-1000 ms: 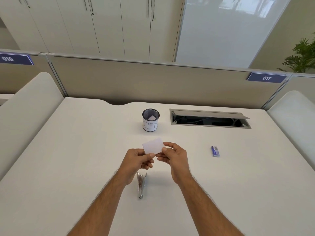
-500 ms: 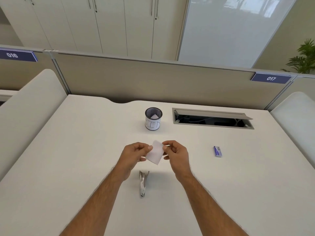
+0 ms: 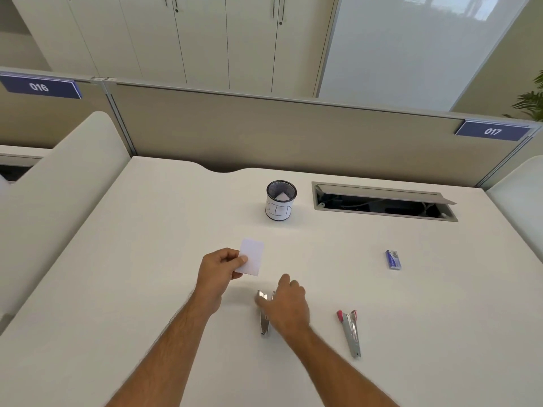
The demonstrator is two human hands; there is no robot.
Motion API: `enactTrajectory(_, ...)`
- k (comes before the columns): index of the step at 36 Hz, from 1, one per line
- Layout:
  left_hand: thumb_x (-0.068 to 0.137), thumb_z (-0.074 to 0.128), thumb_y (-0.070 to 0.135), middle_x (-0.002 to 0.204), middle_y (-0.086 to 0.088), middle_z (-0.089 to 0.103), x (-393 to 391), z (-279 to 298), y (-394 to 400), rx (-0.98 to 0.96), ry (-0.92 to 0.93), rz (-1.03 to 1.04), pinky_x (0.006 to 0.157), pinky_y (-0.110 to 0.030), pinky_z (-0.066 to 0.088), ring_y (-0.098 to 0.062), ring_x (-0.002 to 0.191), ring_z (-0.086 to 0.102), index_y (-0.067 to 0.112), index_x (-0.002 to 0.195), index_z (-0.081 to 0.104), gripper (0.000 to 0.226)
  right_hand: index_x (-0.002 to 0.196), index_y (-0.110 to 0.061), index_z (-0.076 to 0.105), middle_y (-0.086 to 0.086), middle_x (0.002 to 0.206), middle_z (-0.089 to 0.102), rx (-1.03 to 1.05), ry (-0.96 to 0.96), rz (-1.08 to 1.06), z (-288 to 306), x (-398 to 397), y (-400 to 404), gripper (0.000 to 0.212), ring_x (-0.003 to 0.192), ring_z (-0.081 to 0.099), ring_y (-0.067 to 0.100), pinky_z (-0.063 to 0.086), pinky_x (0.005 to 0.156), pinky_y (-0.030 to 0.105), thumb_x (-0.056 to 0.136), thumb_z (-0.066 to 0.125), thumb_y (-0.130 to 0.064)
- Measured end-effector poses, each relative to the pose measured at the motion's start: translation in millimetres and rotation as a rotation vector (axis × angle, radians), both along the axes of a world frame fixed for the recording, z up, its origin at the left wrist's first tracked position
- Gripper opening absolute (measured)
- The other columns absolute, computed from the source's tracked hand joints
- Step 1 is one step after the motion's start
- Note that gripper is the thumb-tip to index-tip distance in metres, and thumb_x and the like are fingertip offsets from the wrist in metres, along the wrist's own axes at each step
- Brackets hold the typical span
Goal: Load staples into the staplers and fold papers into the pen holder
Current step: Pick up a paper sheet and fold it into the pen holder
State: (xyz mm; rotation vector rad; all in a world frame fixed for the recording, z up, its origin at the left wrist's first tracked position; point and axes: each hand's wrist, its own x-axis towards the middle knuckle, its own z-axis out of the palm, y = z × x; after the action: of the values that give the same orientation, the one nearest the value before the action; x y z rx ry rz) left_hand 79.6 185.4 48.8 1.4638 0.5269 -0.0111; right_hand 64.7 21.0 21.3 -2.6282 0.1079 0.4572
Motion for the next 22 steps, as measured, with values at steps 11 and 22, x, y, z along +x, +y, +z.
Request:
enactTrajectory(11,0.087,0.075,0.007,0.083,-0.006,0.071,1,-5,15,-0.036,0.007,0.015,0.081,-0.038,0.058,-0.019,0.08,0.065,0.006,0.082,0.075,0.004,0.116,-0.014,0.055,0.004,0.111,0.065,0.123,-0.083,-0.05,-14,-4,18,0.026,0.103,0.061,0.025,0.042,0.074,0.033,0.099,0.057,-0.033)
enactTrajectory(22,0.087,0.076,0.008,0.086,-0.006,0.074,5,-7,14,-0.108,0.015,0.039,0.076,-0.033,0.056,-0.02,0.079,0.065,0.004,0.086,0.074,0.005,0.109,-0.024,0.072,0.006,0.101,0.071,1.029,-0.022,-0.302,9,14,0,0.019,0.089,0.072,0.02,0.063,0.085,0.04,0.095,0.068,-0.011)
